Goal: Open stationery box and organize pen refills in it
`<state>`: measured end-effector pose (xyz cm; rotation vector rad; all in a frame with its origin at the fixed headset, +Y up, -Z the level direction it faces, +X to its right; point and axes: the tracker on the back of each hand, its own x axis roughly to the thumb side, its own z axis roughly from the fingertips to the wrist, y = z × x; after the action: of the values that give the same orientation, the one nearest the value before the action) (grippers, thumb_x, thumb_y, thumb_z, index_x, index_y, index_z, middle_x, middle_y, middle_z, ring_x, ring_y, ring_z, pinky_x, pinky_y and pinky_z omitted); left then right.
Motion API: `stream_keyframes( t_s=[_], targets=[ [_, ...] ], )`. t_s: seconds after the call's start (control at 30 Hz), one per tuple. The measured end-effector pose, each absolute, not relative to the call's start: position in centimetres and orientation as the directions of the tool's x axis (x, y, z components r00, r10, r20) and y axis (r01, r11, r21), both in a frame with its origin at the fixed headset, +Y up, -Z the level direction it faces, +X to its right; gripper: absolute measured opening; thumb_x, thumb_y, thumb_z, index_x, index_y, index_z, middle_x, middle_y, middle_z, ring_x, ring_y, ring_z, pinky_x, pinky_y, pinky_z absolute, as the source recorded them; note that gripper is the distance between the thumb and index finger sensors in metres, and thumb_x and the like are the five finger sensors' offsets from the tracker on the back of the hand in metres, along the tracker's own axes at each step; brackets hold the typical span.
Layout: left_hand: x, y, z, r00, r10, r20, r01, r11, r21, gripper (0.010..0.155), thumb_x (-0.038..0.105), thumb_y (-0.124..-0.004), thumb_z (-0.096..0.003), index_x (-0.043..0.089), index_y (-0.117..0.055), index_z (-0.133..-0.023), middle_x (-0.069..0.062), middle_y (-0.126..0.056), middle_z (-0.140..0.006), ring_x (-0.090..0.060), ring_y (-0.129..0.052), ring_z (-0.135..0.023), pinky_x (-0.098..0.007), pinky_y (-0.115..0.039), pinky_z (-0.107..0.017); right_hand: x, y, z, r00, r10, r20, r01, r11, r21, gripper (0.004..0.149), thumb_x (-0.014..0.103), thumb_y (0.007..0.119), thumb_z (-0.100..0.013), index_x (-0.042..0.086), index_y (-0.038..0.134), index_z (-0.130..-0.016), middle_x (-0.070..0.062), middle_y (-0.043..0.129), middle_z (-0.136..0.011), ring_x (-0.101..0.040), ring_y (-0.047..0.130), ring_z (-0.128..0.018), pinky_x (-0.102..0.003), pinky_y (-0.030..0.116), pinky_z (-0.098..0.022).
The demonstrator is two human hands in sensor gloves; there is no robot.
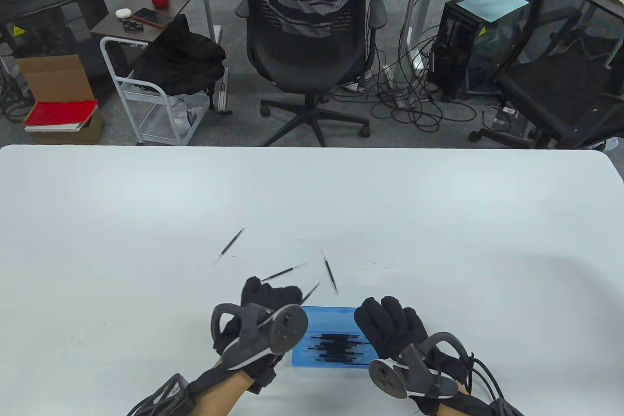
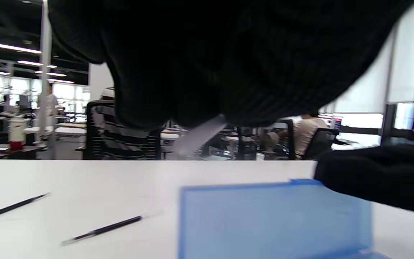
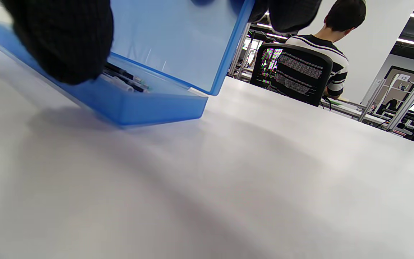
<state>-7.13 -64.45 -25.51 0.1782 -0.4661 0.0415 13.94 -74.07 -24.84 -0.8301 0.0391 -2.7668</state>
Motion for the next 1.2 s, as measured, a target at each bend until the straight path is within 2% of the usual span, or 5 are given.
stream_keyframes(
  t_s=[0.17, 0.37, 0.83, 1.2],
  targets=[
    [-3.1, -66.2, -23.2, 0.777, -0.180, 0.603, 0.065, 0.976, 0.208, 0.051, 0.033, -0.095, -0.0434, 0.016, -0.084, -0.090, 0.001, -0.101, -0.078, -0.025, -0.106, -0.071, -0.065, -0.064, -0.077, 14.0, -74.1, -24.8, -0.806, -0.246, 0.538, 0.231, -0.968, -0.097, 0.108, 0.052, 0.085, -0.043, 0.017, 0.017, -0.119, -0.020, 0.019, -0.129, -0.054, 0.039, -0.115, -0.064, 0.053, -0.080],
    [-1.3, -68.9, -22.5, 0.678, -0.292, 0.675, 0.183, 0.956, 0.230, 0.050, 0.033, -0.095, -0.0434, 0.017, -0.084, -0.090, 0.002, -0.101, -0.079, -0.025, -0.105, -0.073, -0.065, -0.063, -0.078, 14.0, -74.1, -24.9, -0.806, -0.244, 0.539, 0.230, -0.969, -0.096, 0.108, 0.052, 0.085, -0.044, 0.017, 0.017, -0.119, -0.020, 0.019, -0.129, -0.054, 0.039, -0.115, -0.064, 0.053, -0.080],
    [1.3, -73.1, -22.3, 0.527, -0.520, 0.671, 0.365, 0.853, 0.374, 0.050, 0.032, -0.094, -0.0450, 0.019, -0.081, -0.092, 0.003, -0.099, -0.082, -0.024, -0.102, -0.078, -0.065, -0.059, -0.081, 14.0, -74.1, -24.8, -0.804, -0.250, 0.540, 0.234, -0.967, -0.100, 0.108, 0.052, 0.085, -0.044, 0.016, 0.016, -0.119, -0.020, 0.019, -0.129, -0.054, 0.039, -0.115, -0.064, 0.053, -0.080],
    [1.9, -73.7, -22.6, 0.505, -0.540, 0.673, 0.412, 0.836, 0.362, 0.050, 0.031, -0.090, -0.0483, 0.022, -0.077, -0.095, 0.005, -0.095, -0.087, -0.023, -0.099, -0.083, -0.064, -0.057, -0.082, 14.0, -74.1, -24.8, -0.804, -0.252, 0.539, 0.235, -0.967, -0.101, 0.108, 0.052, 0.085, -0.043, 0.016, 0.016, -0.119, -0.020, 0.018, -0.129, -0.054, 0.039, -0.115, -0.064, 0.053, -0.080]
  ],
)
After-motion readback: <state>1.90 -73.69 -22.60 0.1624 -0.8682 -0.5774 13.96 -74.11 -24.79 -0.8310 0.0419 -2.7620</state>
